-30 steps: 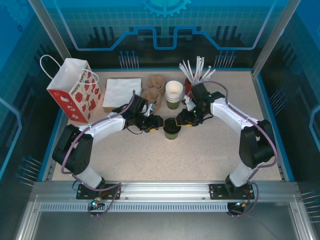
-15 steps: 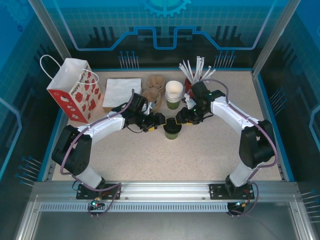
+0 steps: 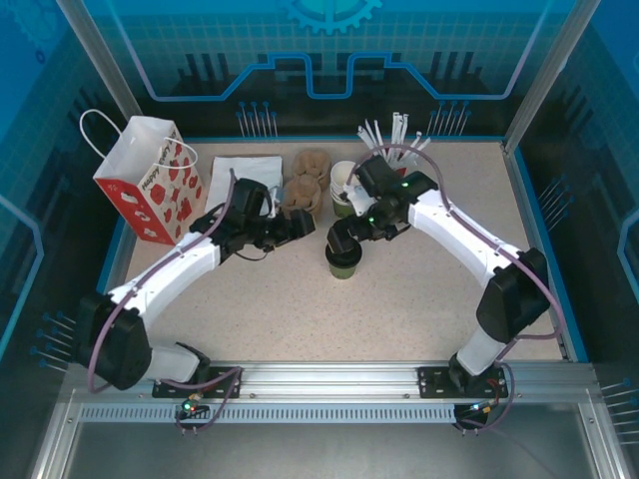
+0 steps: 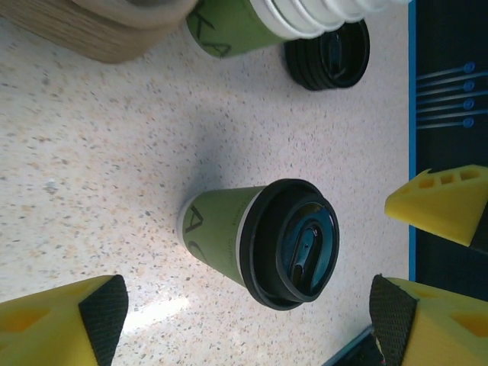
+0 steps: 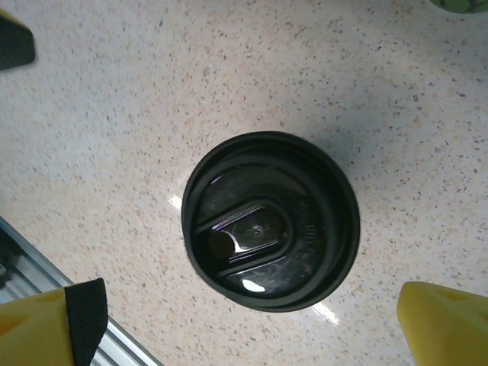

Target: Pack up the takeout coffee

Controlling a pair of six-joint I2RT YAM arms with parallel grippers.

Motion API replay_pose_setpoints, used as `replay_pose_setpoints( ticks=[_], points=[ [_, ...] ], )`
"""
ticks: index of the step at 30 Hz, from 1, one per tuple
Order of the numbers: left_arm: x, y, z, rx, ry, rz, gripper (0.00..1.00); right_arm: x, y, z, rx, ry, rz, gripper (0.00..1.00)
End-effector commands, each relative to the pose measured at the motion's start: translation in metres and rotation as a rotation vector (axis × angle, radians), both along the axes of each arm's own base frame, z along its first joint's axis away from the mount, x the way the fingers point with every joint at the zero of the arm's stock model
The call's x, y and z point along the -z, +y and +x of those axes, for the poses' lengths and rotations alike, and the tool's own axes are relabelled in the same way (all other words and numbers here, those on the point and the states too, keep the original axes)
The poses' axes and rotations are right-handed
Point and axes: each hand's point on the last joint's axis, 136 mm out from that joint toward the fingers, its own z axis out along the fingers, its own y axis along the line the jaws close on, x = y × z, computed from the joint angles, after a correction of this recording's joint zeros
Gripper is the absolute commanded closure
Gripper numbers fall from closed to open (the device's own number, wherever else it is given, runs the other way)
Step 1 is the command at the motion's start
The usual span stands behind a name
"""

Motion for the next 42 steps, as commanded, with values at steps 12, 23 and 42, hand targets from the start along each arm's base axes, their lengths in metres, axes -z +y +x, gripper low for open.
replay_pose_setpoints(
  ticks=[12, 23, 42],
  points=[
    [0.008, 0.043, -0.015, -0.095, -0.008, 0.060, 0.09, 0.033, 0.005, -0.004, -0.175, 0.022, -0.328, 0.00],
    [0.011, 0.043, -0.015, -0.092, 0.002, 0.059, 0.08, 0.040, 0.016, -0.007, -0.194, 0.044, -0.294, 0.00],
    [0.013, 0.044, -0.018, -0.096, 0.004, 0.060, 0.07, 0.063, 0.014, -0.003, -0.206, 0.077, -0.349, 0.00]
  ],
)
